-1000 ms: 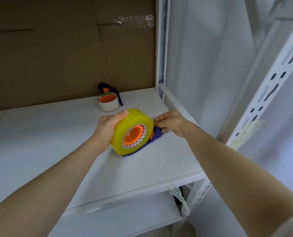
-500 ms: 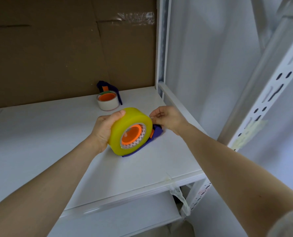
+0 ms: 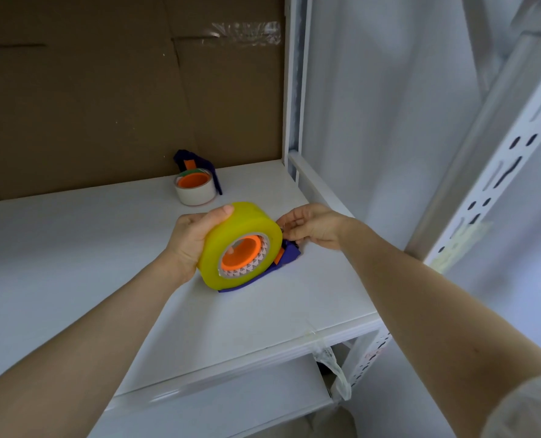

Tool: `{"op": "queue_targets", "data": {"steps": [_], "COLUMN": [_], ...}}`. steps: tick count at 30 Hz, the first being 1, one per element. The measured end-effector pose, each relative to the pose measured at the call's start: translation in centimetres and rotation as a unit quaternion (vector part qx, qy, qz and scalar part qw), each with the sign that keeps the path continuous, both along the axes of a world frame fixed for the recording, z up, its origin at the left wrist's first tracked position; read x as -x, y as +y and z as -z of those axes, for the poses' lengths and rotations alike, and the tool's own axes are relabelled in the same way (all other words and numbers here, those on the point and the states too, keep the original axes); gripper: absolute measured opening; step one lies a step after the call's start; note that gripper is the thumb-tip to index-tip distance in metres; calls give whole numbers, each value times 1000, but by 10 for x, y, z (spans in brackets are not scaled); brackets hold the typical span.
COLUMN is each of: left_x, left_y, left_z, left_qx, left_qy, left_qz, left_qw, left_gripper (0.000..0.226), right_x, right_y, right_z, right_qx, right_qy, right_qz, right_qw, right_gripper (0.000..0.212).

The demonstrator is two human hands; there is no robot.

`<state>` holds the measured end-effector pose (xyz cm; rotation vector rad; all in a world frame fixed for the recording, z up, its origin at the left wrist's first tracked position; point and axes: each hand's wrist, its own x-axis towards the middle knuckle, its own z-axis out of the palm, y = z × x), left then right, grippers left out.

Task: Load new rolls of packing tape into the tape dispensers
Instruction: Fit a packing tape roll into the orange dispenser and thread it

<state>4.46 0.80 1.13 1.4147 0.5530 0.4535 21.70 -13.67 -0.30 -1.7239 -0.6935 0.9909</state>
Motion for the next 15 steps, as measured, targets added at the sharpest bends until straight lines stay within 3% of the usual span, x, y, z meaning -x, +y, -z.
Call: {"op": "queue_targets", "data": {"steps": [3, 6, 11, 15], "left_x": [0, 0, -2, -2], "left_y": [0, -4, -11, -11], "left_z": [1, 1, -1, -1], "left_qx": [11, 25, 34, 37], "left_qy": [-3, -8, -8, -5], "left_qz": [-2, -17, -57, -72], "left_qw": [1000, 1000, 998, 997], "left_gripper": [17, 17, 20, 24], "right_x": [6, 8, 6, 9], "right_y": [6, 6, 0, -7], "right_z": [-1, -1, 1, 3], "right_qx": [29, 41, 56, 2], "right_qy": [-95, -104, -22, 94], "right_qz": [23, 42, 90, 138], "right_qw": [995, 993, 994, 986], "right_gripper": [29, 26, 30, 23]}}
